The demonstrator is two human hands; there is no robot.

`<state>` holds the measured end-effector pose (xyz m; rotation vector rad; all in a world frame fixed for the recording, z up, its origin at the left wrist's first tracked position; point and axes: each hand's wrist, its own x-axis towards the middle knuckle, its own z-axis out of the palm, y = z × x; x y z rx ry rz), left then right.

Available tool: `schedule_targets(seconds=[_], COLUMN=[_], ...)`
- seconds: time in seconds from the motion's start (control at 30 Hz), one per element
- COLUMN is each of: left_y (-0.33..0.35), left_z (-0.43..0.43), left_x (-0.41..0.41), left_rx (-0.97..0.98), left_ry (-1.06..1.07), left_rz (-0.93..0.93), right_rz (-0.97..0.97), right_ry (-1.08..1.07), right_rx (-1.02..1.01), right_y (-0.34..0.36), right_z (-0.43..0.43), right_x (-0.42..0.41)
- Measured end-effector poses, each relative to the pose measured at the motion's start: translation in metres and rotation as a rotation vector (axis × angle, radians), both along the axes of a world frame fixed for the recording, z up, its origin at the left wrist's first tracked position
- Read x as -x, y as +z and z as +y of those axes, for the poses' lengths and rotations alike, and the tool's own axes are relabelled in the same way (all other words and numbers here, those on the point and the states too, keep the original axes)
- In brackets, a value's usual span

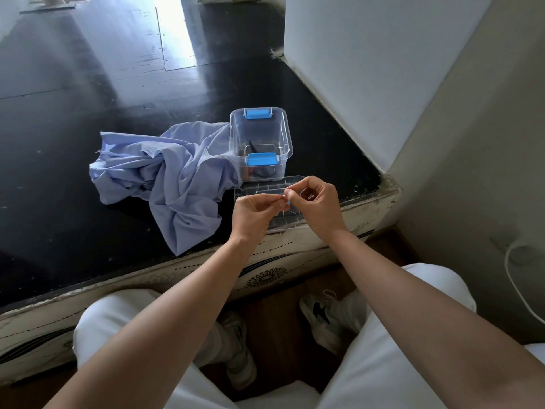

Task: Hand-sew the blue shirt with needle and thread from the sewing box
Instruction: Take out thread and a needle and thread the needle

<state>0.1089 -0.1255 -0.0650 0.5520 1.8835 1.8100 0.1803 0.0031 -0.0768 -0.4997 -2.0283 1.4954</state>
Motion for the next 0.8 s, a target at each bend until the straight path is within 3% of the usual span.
schedule_targets(seconds=[0.8], left_y=[0.0001], left_z=[0.0009], left_x=[-0.0018], left_rx=[-0.003], left_ry=[0.002], left_rz=[-0.008], right_rz=[0.008], right_ry=[0.002], right_rx=[-0.008], right_y=[-0.0002], right_z=[-0.0013], right_x=[-0.0011])
